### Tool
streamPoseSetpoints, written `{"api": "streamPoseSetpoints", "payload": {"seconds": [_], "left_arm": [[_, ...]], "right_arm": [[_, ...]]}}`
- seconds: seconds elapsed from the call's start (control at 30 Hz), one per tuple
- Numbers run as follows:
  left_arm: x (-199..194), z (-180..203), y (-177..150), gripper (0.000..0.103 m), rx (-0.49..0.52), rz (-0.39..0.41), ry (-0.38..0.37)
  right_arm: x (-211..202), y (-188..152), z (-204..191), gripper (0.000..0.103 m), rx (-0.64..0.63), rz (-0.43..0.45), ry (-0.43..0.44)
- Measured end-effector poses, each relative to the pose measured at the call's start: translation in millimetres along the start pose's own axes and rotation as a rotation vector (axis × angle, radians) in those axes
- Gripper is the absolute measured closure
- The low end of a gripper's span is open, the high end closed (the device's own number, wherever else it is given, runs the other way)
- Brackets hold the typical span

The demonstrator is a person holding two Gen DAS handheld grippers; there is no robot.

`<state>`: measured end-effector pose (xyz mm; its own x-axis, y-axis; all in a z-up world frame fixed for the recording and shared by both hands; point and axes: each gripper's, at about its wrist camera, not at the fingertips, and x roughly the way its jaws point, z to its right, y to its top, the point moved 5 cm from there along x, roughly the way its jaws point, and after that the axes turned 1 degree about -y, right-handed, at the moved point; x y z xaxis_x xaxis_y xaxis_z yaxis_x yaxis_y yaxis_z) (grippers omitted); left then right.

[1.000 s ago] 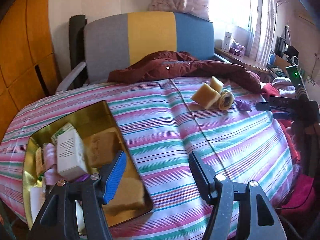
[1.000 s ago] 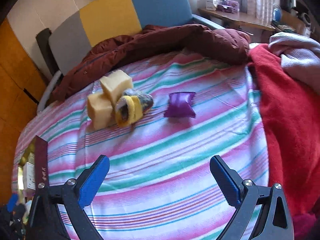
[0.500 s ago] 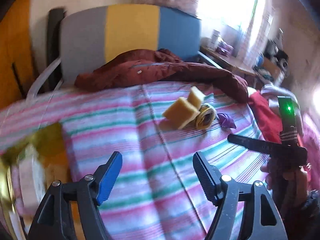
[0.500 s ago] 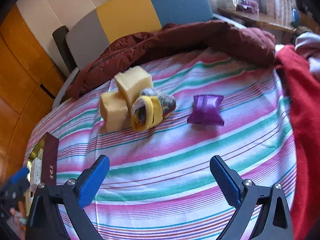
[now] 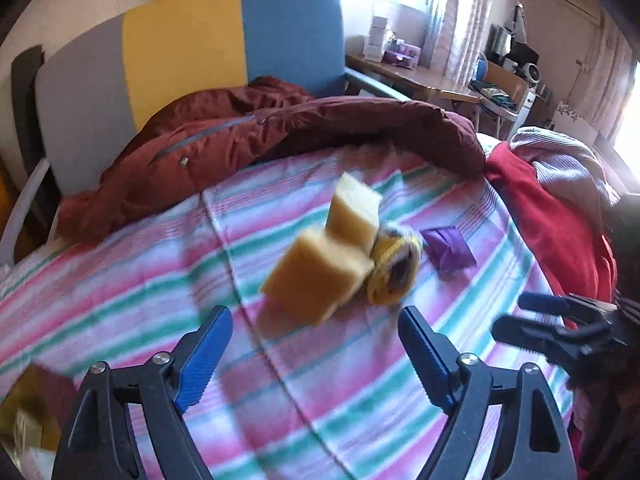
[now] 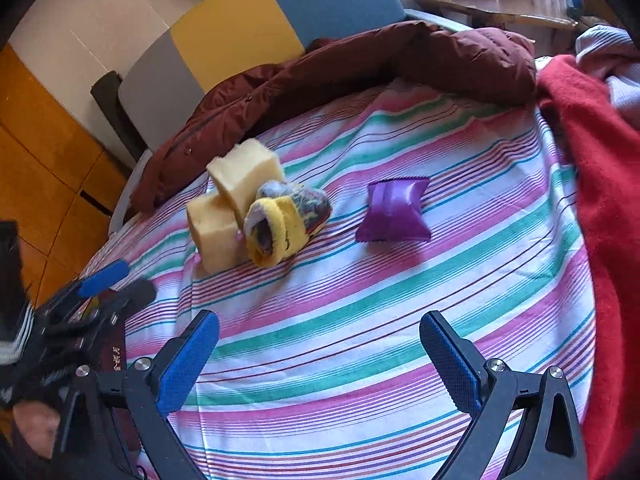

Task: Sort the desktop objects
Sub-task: 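Grasp the cube-shaped yellow sponge with the left tool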

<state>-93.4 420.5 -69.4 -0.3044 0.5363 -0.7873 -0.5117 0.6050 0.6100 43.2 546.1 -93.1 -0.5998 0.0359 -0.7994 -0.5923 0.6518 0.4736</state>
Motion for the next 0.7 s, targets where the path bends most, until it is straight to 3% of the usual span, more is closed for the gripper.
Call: {"api": "streamPoseSetpoints", "payload": {"seconds": [0.23,0.47,0.57,0.6,0.7], "left_arm": [[34,5,15,0.007,0.114,-0.021,-0.012],[66,-9,23,0.009,0.013,-0.067,-0.088],[76,-12,20,0.027,-0.042,-0.080,-0.138],[77,-13,18,0.038,-0.063,-0.086,-0.157],[71,-12,13,0.042,-0.089,-0.068,-0.164]], "right_arm": [[4,1,4,0.002,0.014,-0.015,0.003],[10,3,8,0.002,0.013,-0.027,-0.012],[14,4,10,0.002,0.014,-0.033,-0.021],[15,4,10,0.002,0.014,-0.035,-0.022],[16,5,11,0.002,0.000,-0.032,-0.040]]}}
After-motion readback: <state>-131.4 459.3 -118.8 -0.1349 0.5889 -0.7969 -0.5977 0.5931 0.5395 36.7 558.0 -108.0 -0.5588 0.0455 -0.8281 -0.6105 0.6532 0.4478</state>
